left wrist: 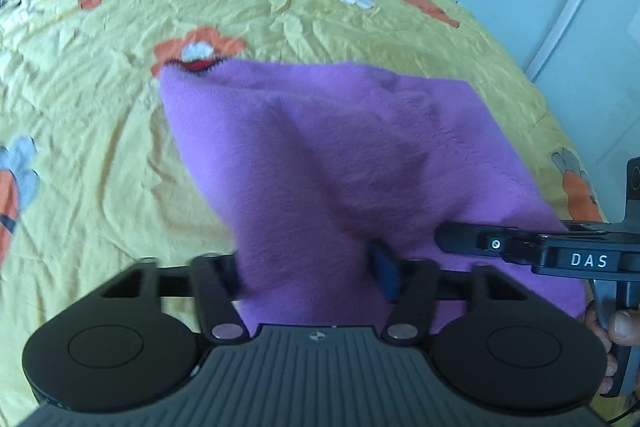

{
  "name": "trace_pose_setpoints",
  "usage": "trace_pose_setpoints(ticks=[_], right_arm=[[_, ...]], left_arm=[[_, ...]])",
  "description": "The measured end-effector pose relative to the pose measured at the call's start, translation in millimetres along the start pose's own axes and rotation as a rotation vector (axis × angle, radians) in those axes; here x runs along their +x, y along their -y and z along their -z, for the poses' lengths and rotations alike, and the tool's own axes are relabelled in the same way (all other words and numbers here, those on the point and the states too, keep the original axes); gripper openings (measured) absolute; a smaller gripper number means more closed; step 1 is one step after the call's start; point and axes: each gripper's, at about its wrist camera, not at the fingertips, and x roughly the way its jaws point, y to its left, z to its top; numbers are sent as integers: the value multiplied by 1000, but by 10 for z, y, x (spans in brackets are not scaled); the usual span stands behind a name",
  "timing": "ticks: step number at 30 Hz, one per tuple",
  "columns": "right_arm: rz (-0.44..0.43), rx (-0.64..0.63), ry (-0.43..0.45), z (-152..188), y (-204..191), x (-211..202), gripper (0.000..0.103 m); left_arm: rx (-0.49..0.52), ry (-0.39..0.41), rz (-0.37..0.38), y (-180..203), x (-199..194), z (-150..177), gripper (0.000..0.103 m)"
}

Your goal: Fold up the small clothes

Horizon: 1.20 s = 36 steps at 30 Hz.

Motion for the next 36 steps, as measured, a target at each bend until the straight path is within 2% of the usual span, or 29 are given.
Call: trace_pose_setpoints(ticks=[2,5,9,12,16,20,21,22,23,24,25,26,27,28,30,31,33,36], right_arm=[[11,-3,24,20,-83,-38,20],[33,-17,52,16,-249,-102,20],[48,-15,65,-25,-465,-135,20],[23,-12,80,-46,-666,-164,20],[-23,-28,106,-40,-986,-172,20],[-93,-53,141,107,-1201,-326,20],[-97,-52,142,188,-1214,-371,20],[-70,-66,137,298,-1209,-390,27],[-27,-88,122,424,-1177,-369,36],[13,-66,70,535,-1103,-316,69],[75,-39,26,643,-1009,-298,88],[148,-42,48,771,-950,-381,88],[168,-62,90,885,-915,-511,88],[153,-69,124,977,-881,-649,88],[135,-73,184,1113,-848,-880,88],[126,-114,208,1163,-883,-954,88],[179,-226,219,1187,-1022,-958,88],[215,-434,186,1089,-1322,-732,88]], left_arm=[[17,10,-3,-2,-79,-22,33],[48,16,-1,-17,-168,-14,27],[90,27,-17,-41,-297,13,26],[127,41,-45,-113,-485,-14,25],[134,52,-64,-286,-900,-63,25],[105,62,-35,-423,-1369,125,26],[77,59,-14,-467,-1437,232,34],[46,40,-1,-526,-1437,356,40],[43,-5,-6,-578,-1365,485,59],[57,-41,-56,-636,-1274,629,67],[69,-51,-124,-702,-1222,764,63],[61,-62,-157,-776,-1208,899,60],[23,-73,-135,-871,-1228,1016,63],[-29,-68,-88,-959,-1277,1114,66],[-85,-43,-48,-1007,-1374,1274,83],[-85,-21,-36,-978,-1411,1332,86],[-91,19,-26,-870,-1437,1411,94],[-100,47,-5,-703,-1345,1364,95]])
